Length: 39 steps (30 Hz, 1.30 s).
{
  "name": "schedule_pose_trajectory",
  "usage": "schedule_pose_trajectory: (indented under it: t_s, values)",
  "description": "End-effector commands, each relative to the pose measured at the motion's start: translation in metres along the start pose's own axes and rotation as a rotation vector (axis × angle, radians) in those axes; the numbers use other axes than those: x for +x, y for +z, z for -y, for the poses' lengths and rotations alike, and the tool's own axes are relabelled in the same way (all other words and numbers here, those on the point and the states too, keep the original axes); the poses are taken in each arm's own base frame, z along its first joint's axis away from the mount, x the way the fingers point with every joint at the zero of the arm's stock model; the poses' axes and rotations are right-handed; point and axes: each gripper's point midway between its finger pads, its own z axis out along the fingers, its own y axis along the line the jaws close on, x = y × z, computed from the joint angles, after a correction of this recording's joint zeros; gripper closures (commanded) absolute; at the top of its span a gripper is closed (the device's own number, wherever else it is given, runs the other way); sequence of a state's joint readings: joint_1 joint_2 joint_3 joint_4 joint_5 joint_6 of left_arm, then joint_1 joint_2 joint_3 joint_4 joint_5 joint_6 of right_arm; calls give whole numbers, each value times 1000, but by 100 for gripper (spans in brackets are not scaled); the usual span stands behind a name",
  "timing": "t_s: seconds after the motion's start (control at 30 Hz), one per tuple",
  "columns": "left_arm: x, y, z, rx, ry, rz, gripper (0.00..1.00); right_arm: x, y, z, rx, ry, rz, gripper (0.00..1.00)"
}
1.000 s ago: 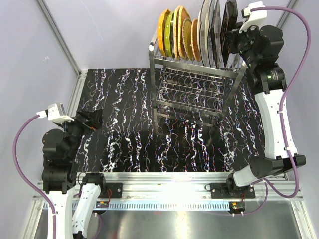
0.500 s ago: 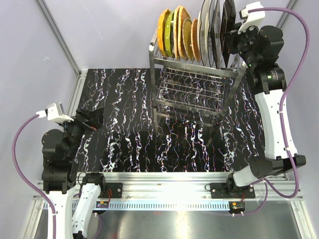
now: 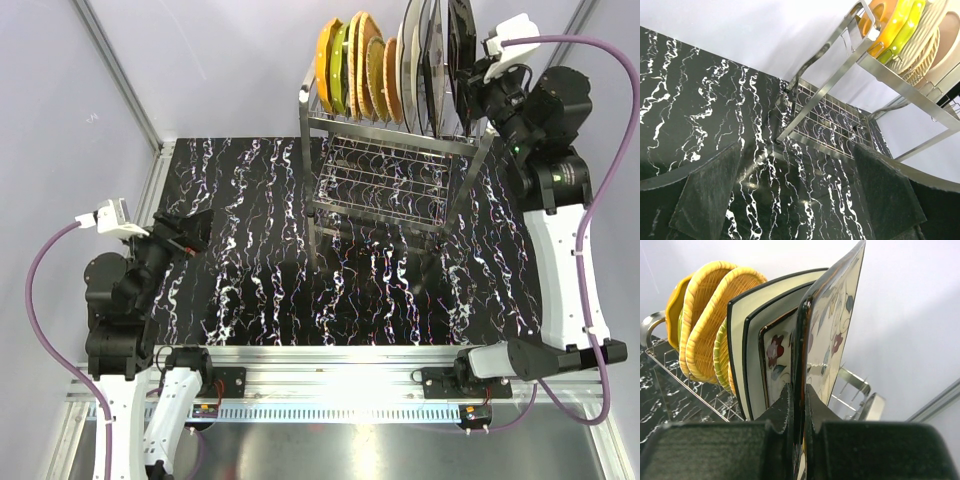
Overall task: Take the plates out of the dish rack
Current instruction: Grab a plate with the right arm, then pass the plate from the right arm to the left
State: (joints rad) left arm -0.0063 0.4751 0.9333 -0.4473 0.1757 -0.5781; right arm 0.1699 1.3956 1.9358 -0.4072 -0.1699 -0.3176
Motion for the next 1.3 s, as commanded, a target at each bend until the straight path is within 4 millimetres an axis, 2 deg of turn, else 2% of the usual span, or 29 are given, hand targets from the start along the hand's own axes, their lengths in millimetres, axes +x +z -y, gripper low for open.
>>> schedule_pose_trajectory:
  t_s: [0.0, 0.27, 0.4, 0.43, 0.53, 0.57, 0.73, 0.77, 0.83, 0.93, 1.03, 1.07, 1.1, 1.13, 1.27]
  values:
    - [-10, 5, 14, 66, -9, 28, 1, -154, -68, 31, 152, -195, 496, 100]
    - [-10, 7, 19, 91, -40, 23, 1, -164, -92, 30, 164, -333, 504, 100]
    - [-11, 10, 22, 106, -51, 24, 1, -164, -105, 20, 125, -413, 505, 100]
    - [-11, 11, 23, 109, -53, 20, 1, -168, -115, 18, 125, -432, 517, 100]
    - [-11, 14, 24, 120, -62, 17, 1, -162, -121, 9, 88, -500, 509, 100]
    - [-9, 16, 25, 123, -68, 10, 1, -164, -130, 7, 86, -528, 515, 100]
    - [-6, 22, 26, 138, -90, -5, 1, -159, -147, -5, 42, -612, 510, 100]
    - [-5, 23, 27, 143, -100, -8, 1, -161, -156, -7, 42, -643, 515, 100]
    - [-6, 24, 29, 152, -108, -10, 1, -155, -159, -14, 14, -674, 516, 100]
    - [-3, 26, 29, 156, -130, -22, 1, -156, -181, -23, -4, -738, 538, 100]
    - [1, 29, 29, 161, -149, -41, 1, -149, -187, -30, -33, -783, 531, 100]
    - [3, 28, 31, 169, -163, -52, 1, -148, -196, -32, -35, -803, 534, 100]
    - [3, 29, 33, 177, -172, -58, 1, -142, -196, -38, -64, -816, 531, 100]
    - [5, 31, 33, 179, -181, -68, 1, -143, -207, -42, -69, -837, 546, 100]
    - [8, 34, 41, 212, -231, -110, 1, -124, -224, -64, -164, -918, 558, 100]
